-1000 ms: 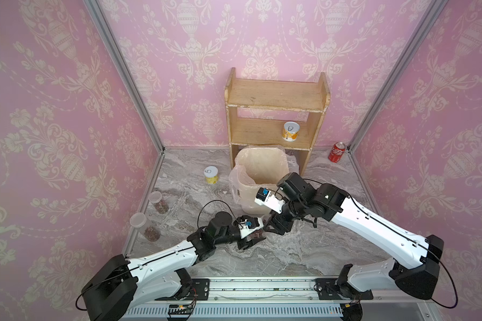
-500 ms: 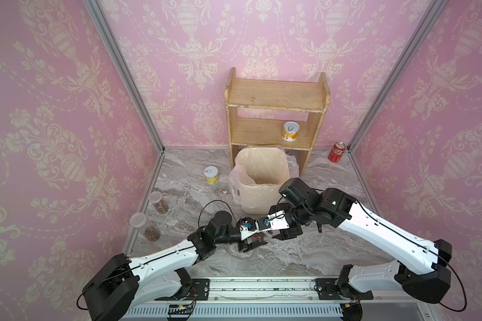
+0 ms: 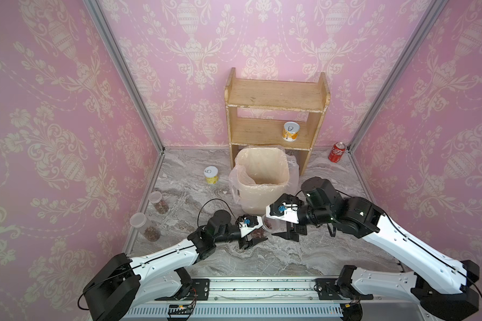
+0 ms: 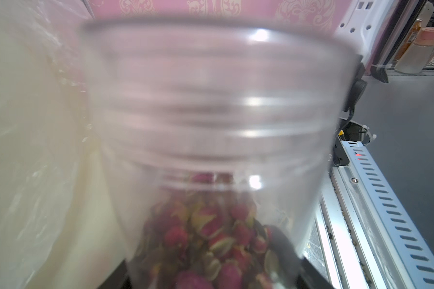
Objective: Empty the moldy dried flower tea in the jars
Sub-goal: Unscrew the lid from the jar.
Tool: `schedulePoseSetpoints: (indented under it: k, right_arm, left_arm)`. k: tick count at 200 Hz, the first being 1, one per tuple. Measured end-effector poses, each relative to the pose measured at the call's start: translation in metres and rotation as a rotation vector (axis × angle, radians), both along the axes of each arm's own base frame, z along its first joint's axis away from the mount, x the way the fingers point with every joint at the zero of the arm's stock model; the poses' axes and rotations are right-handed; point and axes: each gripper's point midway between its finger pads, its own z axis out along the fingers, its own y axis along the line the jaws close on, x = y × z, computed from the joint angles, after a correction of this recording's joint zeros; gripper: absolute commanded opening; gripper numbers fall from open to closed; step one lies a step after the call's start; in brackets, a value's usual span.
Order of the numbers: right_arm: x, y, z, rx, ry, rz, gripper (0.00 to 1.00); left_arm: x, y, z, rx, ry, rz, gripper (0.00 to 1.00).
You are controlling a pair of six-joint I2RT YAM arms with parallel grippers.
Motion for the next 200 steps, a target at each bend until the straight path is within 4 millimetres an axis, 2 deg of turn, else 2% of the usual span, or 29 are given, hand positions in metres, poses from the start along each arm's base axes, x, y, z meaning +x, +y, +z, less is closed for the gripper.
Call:
schedulePoseSetpoints:
  k: [23,49,69,93,122,148,200]
  right_arm:
    - [0.005,-0.012,0.023,0.137,0.122,-0.196,1.00]
    - [0.028,-0.021,0.025,0.180,0.289,-0.445,1.00]
    - [0.044,-0.019,0.004,0.160,0.426,-0.590,1.00]
    - [0.051,-0.013,-0.029,0.097,0.575,-0.702,1.00]
    - [0.053,-0.008,-0.046,0.064,0.680,-0.780,0.99]
    - [0.053,-0.003,-0.042,0.072,0.715,-0.803,0.99]
    - [0.040,0.006,-0.042,0.064,0.738,-0.766,0.92]
  left_arm:
    - [0.003,0.001,0.000,0.004,-0.006,0.019,0.32]
    - [0.006,0.002,-0.001,0.008,-0.010,0.036,0.31]
    - [0.009,0.003,-0.001,0.012,-0.018,0.051,0.31]
    - [0.012,0.004,-0.002,0.021,-0.037,0.067,0.31]
    - [0.015,0.005,-0.002,0.030,-0.056,0.075,0.31]
    - [0.016,0.006,-0.002,0.037,-0.073,0.079,0.31]
    - [0.018,0.006,-0.002,0.050,-0.083,0.083,0.31]
